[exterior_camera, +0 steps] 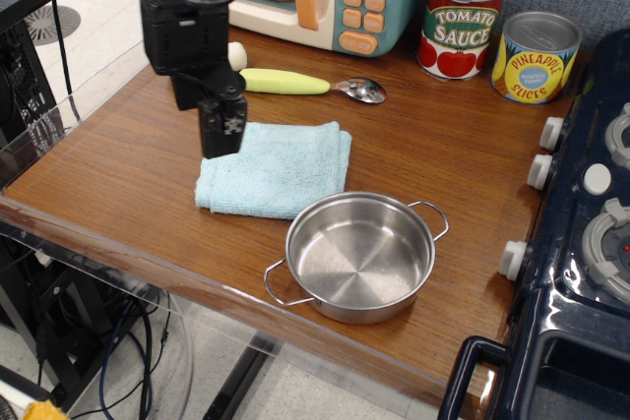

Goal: Move the napkin closer to the microwave door, under the spoon.

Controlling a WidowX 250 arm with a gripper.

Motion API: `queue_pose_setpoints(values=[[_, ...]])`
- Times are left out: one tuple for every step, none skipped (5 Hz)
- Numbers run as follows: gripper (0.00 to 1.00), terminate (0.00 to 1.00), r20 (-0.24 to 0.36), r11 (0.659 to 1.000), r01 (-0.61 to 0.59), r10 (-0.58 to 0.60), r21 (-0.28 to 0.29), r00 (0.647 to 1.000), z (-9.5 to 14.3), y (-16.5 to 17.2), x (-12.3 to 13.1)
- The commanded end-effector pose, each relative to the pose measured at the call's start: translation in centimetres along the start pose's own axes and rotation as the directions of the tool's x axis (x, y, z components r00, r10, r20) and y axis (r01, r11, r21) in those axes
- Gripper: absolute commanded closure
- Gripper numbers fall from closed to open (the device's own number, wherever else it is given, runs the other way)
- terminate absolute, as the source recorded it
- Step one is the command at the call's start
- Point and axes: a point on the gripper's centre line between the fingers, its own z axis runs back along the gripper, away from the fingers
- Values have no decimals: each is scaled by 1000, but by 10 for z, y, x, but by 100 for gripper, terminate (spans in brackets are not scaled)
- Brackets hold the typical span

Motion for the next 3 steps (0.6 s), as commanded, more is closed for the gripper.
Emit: queue_pose_setpoints(values=[[0, 0, -65, 999, 37, -36, 13, 997, -9, 1, -44], [0, 0, -32, 997, 76, -75, 15, 997, -25, 5, -50], [0, 0, -53, 996, 84, -82, 38, 995, -37, 8, -56]])
